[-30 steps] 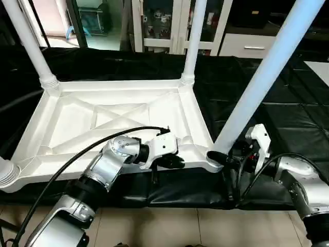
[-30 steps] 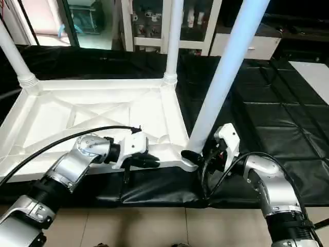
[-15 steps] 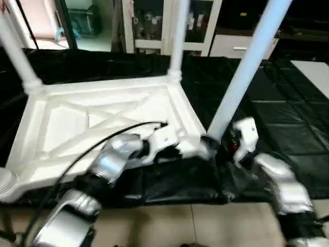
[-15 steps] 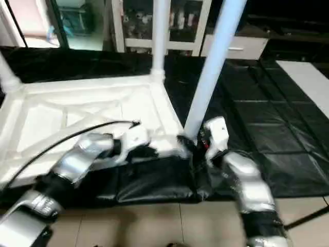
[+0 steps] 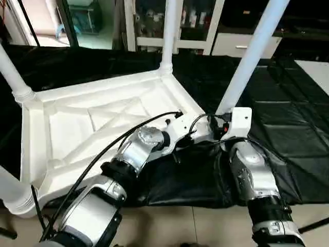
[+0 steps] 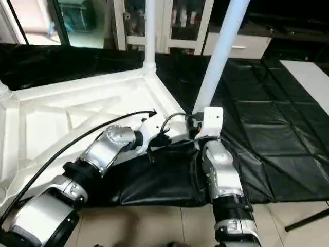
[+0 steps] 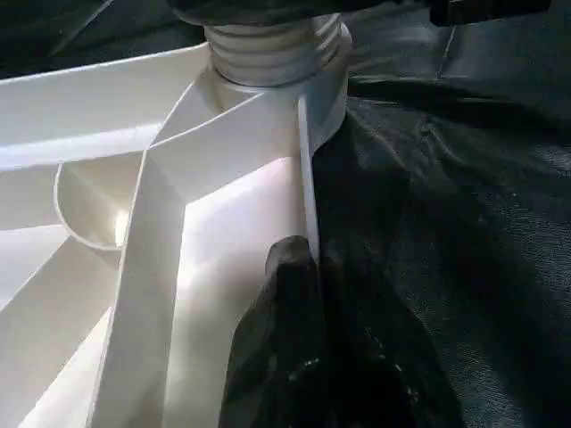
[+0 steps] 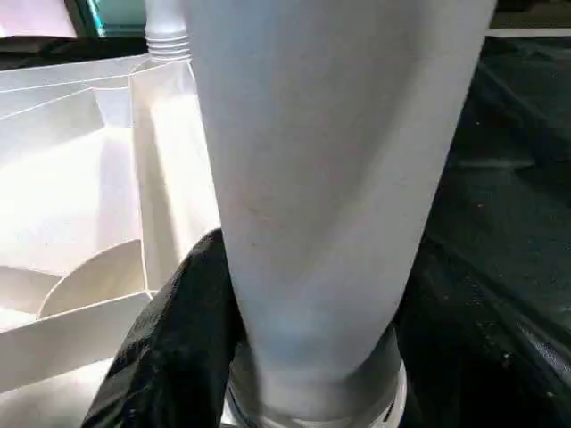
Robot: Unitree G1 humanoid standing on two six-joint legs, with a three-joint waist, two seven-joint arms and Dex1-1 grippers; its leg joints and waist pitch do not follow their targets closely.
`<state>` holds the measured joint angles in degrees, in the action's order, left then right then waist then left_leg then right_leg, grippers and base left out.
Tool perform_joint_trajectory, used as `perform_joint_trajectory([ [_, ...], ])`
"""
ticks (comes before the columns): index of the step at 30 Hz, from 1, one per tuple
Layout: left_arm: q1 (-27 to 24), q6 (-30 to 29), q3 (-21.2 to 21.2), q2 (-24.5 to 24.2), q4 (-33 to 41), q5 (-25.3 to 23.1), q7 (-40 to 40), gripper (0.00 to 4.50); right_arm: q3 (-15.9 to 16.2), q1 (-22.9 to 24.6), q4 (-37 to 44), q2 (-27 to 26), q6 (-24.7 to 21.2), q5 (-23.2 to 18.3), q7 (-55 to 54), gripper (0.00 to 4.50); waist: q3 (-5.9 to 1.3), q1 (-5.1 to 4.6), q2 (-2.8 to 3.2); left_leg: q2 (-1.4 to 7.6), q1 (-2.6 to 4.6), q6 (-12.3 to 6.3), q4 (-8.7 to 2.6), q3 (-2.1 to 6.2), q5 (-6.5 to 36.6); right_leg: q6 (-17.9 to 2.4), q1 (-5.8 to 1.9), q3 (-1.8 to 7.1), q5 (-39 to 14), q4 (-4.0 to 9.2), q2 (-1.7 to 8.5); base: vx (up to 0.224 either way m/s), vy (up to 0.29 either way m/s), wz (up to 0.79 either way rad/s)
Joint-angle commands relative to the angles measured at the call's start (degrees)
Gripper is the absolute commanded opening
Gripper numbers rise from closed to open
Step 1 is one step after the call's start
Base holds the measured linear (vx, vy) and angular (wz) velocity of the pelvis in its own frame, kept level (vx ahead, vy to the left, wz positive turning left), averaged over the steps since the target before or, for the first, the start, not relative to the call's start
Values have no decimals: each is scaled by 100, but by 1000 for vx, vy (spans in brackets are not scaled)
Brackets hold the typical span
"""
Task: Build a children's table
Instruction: Rotate leg to tighten
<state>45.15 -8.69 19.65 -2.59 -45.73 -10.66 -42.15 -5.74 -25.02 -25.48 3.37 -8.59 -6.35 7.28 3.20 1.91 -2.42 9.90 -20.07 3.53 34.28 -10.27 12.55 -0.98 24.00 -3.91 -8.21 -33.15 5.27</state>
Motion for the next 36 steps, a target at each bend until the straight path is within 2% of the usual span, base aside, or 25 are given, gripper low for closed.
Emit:
perform_joint_trajectory([
  [1, -17, 492, 114, 62, 80, 54, -109, 0, 301, -20, 59, 36, 118, -173, 647, 211, -371, 11, -22, 273, -10, -595, -432, 64, 541, -1368, -342, 247, -863, 291, 336, 0, 0, 0],
  [2, -52, 543, 114, 20, 99, 73, -171, 0, 307, 6, 109, 117, 163, -219, 827, 245, -367, 17, -31, 273, -14, -656, -428, 61, 594, -1372, -349, 247, -927, 297, 342, 0, 0, 0],
  [3, -71, 569, 112, -4, 107, 86, -205, 0, 313, 23, 137, 164, 188, -242, 933, 245, -353, 17, -22, 277, -26, -681, -435, 65, 651, -1365, -351, 249, -1036, 311, 350, 0, 0, 0],
  [4, -134, 695, 119, -67, 174, 145, -388, 0, 290, 76, 233, 252, 182, -350, 1167, 278, -355, 18, -17, 287, -14, -673, -435, 65, 695, -1357, -344, 245, -1128, 323, 354, 0, 0, 0],
  [7, -250, 1039, 139, -209, 302, 214, -706, 0, 223, 206, 449, 436, 169, -518, 1553, 282, -343, 17, -25, 298, -26, -672, -443, 66, 806, -1311, -346, 249, -1291, 338, 355, 0, 0, 0],
  [9, -331, 1197, 156, -299, 400, 267, -914, 0, 191, 300, 601, 557, 122, -606, 1760, 310, -331, 28, -22, 304, -11, -611, -461, 70, 936, -1223, -328, 247, -1629, 372, 359, 0, 0, 0],
  [10, -461, 1457, 174, -409, 583, 413, -1283, 0, 130, 416, 767, 730, 75, -733, 2054, 310, -332, 33, -19, 311, -2, -594, -463, 73, 940, -1213, -324, 249, -1666, 380, 364, 0, 0, 0],
  [12, -595, 1484, 141, -474, 800, 627, -1639, 0, 88, 527, 913, 914, 2, -869, 2393, 337, -328, 46, -17, 329, -12, -627, -465, 75, 856, -1238, -334, 260, -1524, 350, 366, 0, 0, 0],
  [13, -640, 1477, 124, -522, 861, 667, -1714, 0, 100, 626, 1030, 1073, -85, -978, 2706, 337, -323, 68, -5, 329, 16, -657, -458, 56, 891, -1266, -306, 256, -1554, 357, 350, 0, 0, 0],
  [14, -662, 1483, 115, -556, 885, 675, -1742, 0, 112, 690, 1104, 1176, -143, -1044, 2908, 356, -328, 108, -6, 338, 43, -679, -447, 37, 894, -1282, -293, 269, -1513, 353, 354, 0, 0, 0],
  [15, -706, 1560, 116, -624, 917, 689, -1836, 0, 168, 803, 1223, 1357, -233, -1111, 3199, 356, -321, 125, 21, 334, 22, -688, -449, 32, 848, -1296, -289, 272, -1505, 345, 354, 0, 0, 0],
  [16, -734, 1569, 103, -654, 938, 711, -1881, 0, 193, 864, 1270, 1460, -229, -1108, 3321, 363, -320, 132, 15, 331, 11, -688, -455, 34, 860, -1269, -308, 264, -1551, 352, 349, 0, 0, 0],
  [18, -821, 1569, 70, -769, 984, 751, -2031, 0, 229, 1064, 1424, 1768, -304, -1185, 3733, 380, -320, 154, 28, 336, 17, -653, -454, 33, 912, -1224, -297, 270, -1647, 361, 361, 0, 0, 0],
  [20, -891, 1528, 76, -914, 998, 721, -2199, 0, 248, 1262, 1631, 2007, -540, -1400, 4160, 399, -319, 167, 17, 336, -8, -636, -462, 42, 986, -1136, -321, 270, -1846, 378, 372, 0, 0, 0],
  [22, -924, 1427, 52, -963, 1028, 717, -2261, 0, 335, 1359, 1730, 2151, -560, -1415, 4383, 404, -300, 135, 19, 325, -47, -599, -485, 61, 1130, -1017, -321, 252, -2213, 411, 368, 0, 0, 0],
  [23, -932, 1399, 43, -981, 1040, 713, -2280, 0, 409, 1390, 1721, 2228, -529, -1360, 4491, 404, -302, 140, 14, 335, -22, -555, -475, 60, 1194, -946, -298, 257, -2369, 434, 374, 0, 0, 0],
  [26, -948, 1349, 30, -998, 1076, 703, -2358, 0, 462, 1380, 1629, 2296, -409, -1256, 4580, 404, -300, 131, -2, 329, -27, -509, -480, 66, 1171, -863, -283, 257, -2555, 454, 382, 0, 0, 0],
  [30, -962, 1315, 37, -1004, 1131, 732, -2382, 0, 423, 1301, 1552, 2281, -388, -1291, 4581, 404, -314, 133, -6, 332, -27, -525, -474, 61, 1016, -935, -282, 257, -2284, 422, 368, 0, 0, 0],
  [36, -1014, 1250, 65, -1014, 1239, 743, -2405, 0, 310, 1202, 1373, 2362, -257, -1330, 4629, 387, -343, 150, -7, 330, -23, -663, -439, 37, 711, -1201, -303, 257, -1647, 342, 367, 0, 0, 0],
])
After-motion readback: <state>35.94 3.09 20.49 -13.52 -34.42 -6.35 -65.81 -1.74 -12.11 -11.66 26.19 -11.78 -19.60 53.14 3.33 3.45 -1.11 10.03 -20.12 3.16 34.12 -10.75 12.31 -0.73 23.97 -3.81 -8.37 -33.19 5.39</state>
